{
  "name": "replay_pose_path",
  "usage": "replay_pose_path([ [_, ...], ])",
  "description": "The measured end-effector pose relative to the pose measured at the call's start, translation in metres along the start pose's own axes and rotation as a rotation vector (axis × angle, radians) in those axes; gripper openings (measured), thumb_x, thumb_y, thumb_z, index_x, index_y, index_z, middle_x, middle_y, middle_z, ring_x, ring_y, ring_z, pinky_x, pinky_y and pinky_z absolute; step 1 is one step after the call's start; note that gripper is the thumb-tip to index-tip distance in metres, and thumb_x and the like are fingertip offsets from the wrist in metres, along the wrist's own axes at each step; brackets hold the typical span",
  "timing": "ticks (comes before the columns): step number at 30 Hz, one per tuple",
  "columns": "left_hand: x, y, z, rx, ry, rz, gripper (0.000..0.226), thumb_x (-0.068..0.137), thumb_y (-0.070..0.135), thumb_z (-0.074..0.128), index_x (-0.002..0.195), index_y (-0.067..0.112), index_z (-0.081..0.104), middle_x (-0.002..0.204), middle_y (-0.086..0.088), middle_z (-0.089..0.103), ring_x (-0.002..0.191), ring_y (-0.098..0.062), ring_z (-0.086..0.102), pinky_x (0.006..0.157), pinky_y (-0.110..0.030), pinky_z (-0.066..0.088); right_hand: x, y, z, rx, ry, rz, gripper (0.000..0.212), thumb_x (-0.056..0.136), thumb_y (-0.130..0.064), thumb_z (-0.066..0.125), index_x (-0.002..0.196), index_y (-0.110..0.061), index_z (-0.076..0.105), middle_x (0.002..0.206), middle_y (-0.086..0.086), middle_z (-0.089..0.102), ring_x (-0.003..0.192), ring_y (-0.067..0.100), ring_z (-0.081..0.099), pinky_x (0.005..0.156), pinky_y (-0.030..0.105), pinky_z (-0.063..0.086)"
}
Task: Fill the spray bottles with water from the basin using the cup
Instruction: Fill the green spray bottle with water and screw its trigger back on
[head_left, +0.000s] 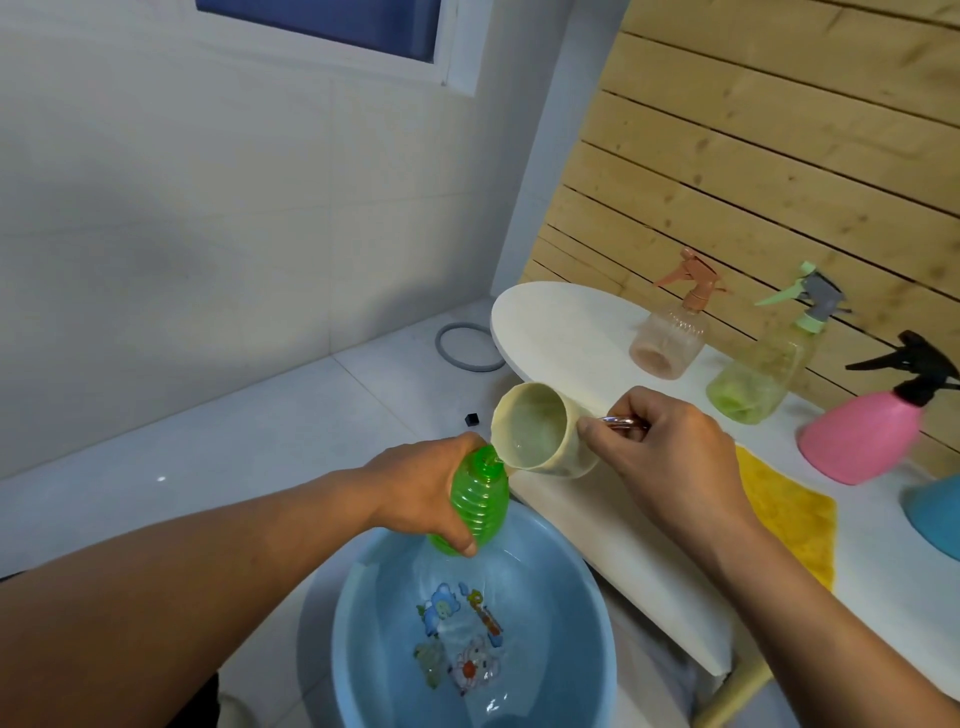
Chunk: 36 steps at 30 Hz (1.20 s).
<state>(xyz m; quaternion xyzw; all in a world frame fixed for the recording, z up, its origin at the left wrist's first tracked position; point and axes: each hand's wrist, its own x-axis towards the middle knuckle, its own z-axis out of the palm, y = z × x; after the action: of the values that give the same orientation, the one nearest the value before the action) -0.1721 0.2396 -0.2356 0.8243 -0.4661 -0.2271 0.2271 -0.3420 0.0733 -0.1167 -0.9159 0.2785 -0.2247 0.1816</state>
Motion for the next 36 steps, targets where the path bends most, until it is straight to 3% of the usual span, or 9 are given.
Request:
replay_pose_path([
  [32, 0.0008, 0.0028, 0.0021, -0.017, -0.003, 0.027, 0.096, 0.06, 0.049, 0.096, 0.136, 0.041, 0.039, 0.118, 0.017, 0.059, 0.106, -0.011, 0.06, 0.083, -0.03, 0.049, -0.0017, -0.0041, -0.005, -0.173, 0.119, -0.116, 0.028, 0.086, -0.042, 0.067, 0.07, -0.023, 0.054, 0.068, -0.006, 0.055, 0.067, 0.022, 0.052, 0.057, 0.033, 0.033],
  [36, 0.0007, 0.0031, 0.0023, -0.022, -0.008, 0.031, 0.096, 0.061, 0.048, 0.096, 0.136, 0.04, 0.039, 0.12, 0.016, 0.059, 0.107, -0.013, 0.06, 0.087, -0.032, 0.052, -0.0021, -0.0052, -0.006, -0.192, 0.122, -0.136, 0.027, 0.087, -0.043, 0.067, 0.072, -0.023, 0.056, 0.066, -0.006, 0.051, 0.066, 0.022, 0.051, 0.057, 0.032, 0.031],
])
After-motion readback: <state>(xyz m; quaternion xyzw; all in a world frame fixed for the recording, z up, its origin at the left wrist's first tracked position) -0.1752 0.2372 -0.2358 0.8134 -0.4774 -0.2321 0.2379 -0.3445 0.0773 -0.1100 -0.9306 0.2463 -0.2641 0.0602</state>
